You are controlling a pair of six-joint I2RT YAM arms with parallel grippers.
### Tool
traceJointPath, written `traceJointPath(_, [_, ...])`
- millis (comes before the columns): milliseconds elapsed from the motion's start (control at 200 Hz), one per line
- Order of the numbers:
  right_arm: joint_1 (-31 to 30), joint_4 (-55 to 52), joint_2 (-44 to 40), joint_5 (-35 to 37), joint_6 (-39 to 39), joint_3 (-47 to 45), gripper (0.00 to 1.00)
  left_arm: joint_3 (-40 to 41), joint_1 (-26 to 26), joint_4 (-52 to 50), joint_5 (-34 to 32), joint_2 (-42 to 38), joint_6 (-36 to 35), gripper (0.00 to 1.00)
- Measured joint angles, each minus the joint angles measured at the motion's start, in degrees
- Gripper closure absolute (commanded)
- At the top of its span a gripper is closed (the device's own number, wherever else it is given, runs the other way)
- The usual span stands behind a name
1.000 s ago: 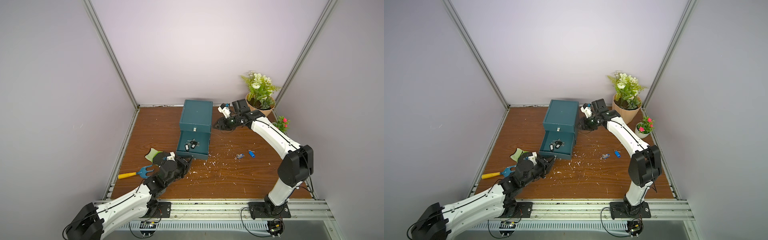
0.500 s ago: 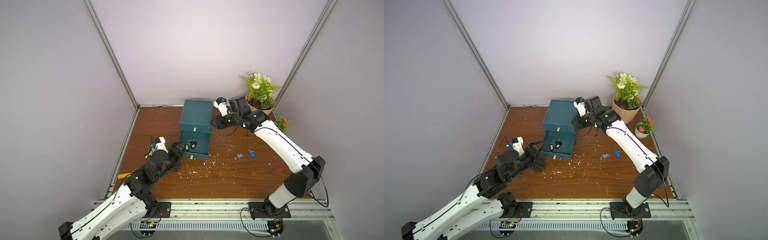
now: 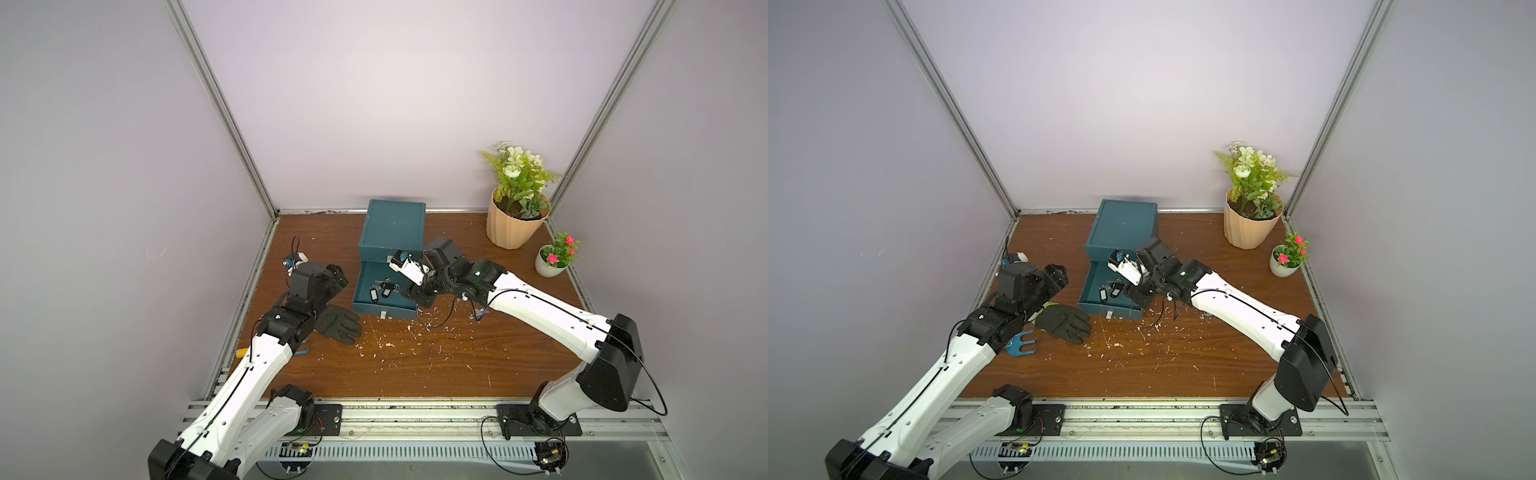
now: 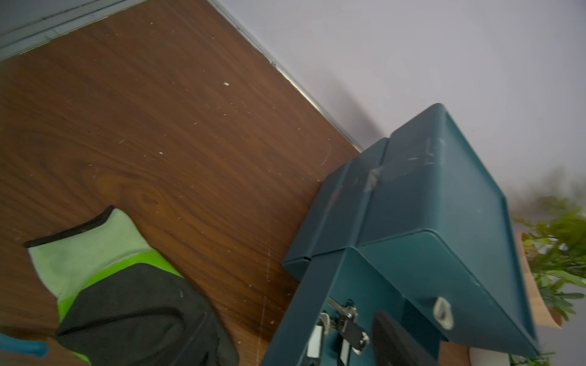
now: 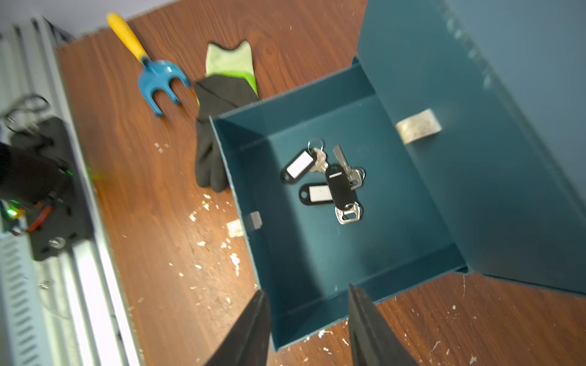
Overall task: Take the keys out of the drawer
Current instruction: Pick up the key from the drawer.
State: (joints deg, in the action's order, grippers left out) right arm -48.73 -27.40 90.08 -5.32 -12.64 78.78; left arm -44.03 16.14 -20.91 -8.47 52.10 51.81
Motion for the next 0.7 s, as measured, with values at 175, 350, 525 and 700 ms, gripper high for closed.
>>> traceJointPath(175, [0.0, 0.9, 6.4, 1.0, -2.4, 2.1, 0.57, 2.1, -2.3, 1.3, 3.4, 0.0, -5.7, 0.15])
traceJointPath(350, [0.0, 0.9, 12.3, 1.5, -3.9, 4.8, 0.58, 3.6, -2.3, 3.1, 4.9, 0.0, -8.6, 0.14])
traceJointPath(525, [0.0, 0.9, 15.3, 2.5, -5.5, 7.9, 0.58, 5.5, -2.4, 3.3, 5.8, 0.1, -8.8, 0.14])
traceJointPath(700, [0.0, 1.4, 19.3, 3.8, -7.1, 12.2, 0.58, 6.4, -2.4, 3.6, 6.5, 0.4, -8.4, 0.14])
